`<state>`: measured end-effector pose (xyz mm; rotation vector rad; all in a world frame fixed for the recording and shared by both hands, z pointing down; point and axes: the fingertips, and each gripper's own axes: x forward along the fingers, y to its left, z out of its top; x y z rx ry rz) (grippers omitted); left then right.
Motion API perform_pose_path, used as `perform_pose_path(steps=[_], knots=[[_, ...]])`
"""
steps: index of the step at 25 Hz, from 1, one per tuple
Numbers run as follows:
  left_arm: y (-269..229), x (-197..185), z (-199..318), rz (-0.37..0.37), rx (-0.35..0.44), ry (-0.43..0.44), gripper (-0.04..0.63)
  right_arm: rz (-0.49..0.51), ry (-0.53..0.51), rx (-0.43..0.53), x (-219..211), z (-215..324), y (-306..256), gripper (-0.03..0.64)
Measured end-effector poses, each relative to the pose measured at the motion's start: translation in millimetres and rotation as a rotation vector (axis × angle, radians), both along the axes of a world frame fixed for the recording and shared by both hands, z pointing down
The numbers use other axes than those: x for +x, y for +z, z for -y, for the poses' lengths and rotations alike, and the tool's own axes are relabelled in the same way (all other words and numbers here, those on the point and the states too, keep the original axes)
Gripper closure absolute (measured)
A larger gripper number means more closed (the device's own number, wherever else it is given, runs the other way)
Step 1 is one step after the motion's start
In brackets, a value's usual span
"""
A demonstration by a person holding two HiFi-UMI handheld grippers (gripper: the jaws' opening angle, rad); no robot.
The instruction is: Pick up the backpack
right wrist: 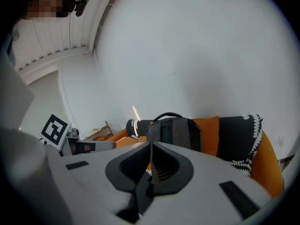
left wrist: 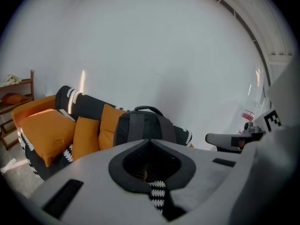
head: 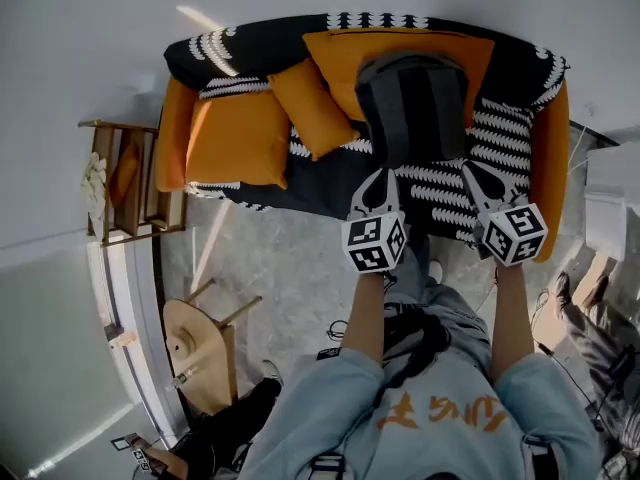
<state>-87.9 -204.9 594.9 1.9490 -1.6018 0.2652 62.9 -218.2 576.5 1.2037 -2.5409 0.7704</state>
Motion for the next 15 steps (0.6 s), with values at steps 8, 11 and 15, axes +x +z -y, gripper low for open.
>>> perform_pose_path(steps=[8, 11, 15], knots=[[31.4, -14.6, 49.1, -0.061, -0.062, 0.031, 0.572, -0.043, 0.018, -0.056, -11.3, 47.6, 20.4, 0.586], [38.7, -19.2, 70.4, -0.069, -0.061, 0.037, 0.572, -0.060, 0.038, -0.062, -8.9, 69.7, 27.3, 0.586], [42.7, -22.7, 96.6, -0.098, -0.052, 0.075, 0.572, -0.062, 0.053, -0.077, -5.8, 96.5, 36.4, 0.572]])
